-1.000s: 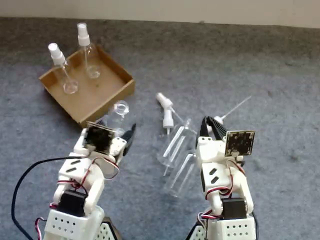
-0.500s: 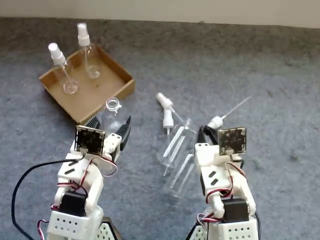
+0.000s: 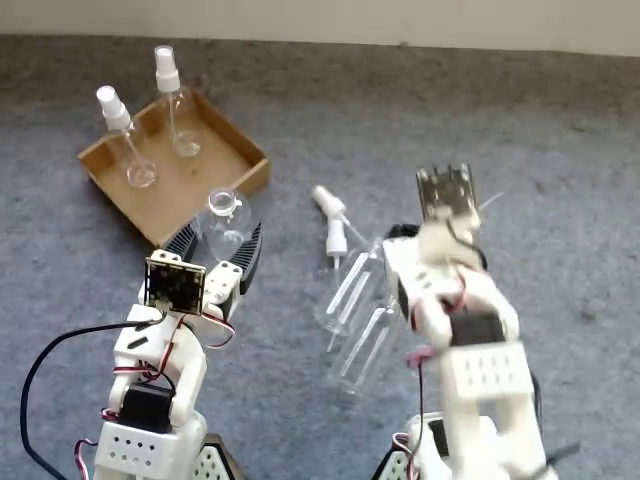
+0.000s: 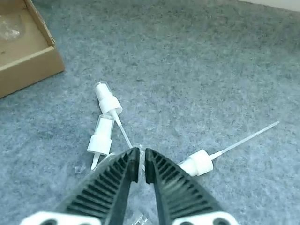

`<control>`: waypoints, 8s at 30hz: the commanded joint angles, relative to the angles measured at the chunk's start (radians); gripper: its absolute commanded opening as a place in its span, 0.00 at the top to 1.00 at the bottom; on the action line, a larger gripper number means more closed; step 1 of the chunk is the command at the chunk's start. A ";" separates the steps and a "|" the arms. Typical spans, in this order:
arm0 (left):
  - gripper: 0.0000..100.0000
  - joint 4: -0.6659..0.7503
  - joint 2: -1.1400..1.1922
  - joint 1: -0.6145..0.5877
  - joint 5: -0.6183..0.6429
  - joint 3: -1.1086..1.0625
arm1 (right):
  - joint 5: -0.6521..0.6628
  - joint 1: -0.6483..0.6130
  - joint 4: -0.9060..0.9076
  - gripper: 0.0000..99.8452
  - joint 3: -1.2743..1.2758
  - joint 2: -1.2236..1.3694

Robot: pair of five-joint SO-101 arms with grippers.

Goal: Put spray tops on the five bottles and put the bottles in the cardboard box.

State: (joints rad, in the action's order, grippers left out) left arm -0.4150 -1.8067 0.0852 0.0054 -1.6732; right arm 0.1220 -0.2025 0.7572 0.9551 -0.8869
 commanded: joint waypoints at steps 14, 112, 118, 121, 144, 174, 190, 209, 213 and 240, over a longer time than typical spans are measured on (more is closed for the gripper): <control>0.87 0.026 -0.021 -0.002 0.011 -0.022 | -0.147 -0.170 0.519 0.84 -0.932 0.792; 0.87 -0.114 -0.019 0.309 0.009 -0.022 | -0.198 -0.074 0.928 0.99 -1.245 0.285; 0.87 -0.150 -0.019 0.394 0.009 -0.022 | -0.198 -0.074 0.802 0.99 -1.063 0.079; 0.87 -0.167 -0.019 0.427 0.009 -0.022 | -0.198 -0.074 0.697 0.99 -0.924 -0.036; 0.87 -0.304 -0.019 0.529 -0.169 -0.022 | -0.201 -0.070 0.312 0.99 -0.269 -0.579; 0.87 -0.305 -0.019 0.521 -0.169 -0.022 | -0.207 -0.236 0.222 0.99 -0.332 -0.751; 0.87 -0.305 -0.019 0.521 -0.169 -0.022 | -0.198 -0.277 0.194 0.99 -0.401 -0.750; 0.87 -0.305 -0.019 0.521 -0.169 -0.022 | -0.072 -0.277 0.197 0.99 -0.357 -0.751; 0.87 -0.305 -0.019 0.521 -0.169 -0.022 | -0.072 -0.277 0.194 0.99 -0.280 -0.751; 0.87 -0.304 -0.019 0.519 -0.169 -0.022 | -0.068 -0.463 0.202 0.99 -0.018 -0.751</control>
State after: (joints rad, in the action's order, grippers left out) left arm -0.7096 -1.8236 0.6038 -0.1588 -1.6732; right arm 0.0591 -0.6245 0.9797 0.9521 -1.6372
